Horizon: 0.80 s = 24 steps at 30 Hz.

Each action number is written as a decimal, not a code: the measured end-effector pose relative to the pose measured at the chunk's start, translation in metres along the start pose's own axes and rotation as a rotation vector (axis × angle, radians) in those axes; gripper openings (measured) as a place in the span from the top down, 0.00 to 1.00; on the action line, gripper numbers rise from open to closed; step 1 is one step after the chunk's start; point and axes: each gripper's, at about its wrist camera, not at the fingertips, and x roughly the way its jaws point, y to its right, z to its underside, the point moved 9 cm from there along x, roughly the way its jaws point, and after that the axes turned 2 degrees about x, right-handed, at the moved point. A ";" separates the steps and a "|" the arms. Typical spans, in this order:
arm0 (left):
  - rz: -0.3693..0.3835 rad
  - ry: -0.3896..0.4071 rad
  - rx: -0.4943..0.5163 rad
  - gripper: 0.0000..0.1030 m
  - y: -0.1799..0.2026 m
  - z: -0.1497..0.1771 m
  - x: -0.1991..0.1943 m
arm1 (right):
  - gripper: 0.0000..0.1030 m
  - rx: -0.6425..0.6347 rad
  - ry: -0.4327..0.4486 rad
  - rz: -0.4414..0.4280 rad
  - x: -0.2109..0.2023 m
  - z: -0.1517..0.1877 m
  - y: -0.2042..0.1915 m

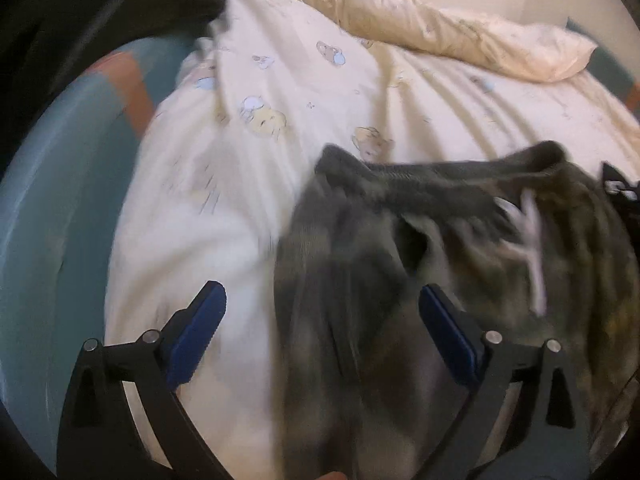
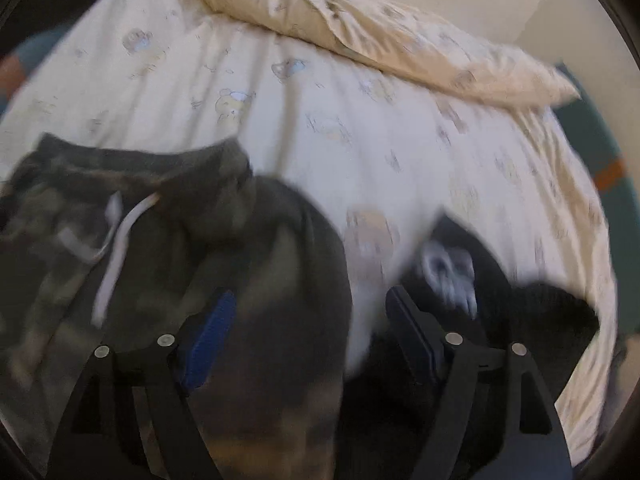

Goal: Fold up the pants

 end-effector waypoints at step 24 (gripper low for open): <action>0.104 -0.380 0.006 0.07 0.073 0.435 -0.182 | 0.98 0.459 -0.337 -0.233 -0.092 0.518 0.022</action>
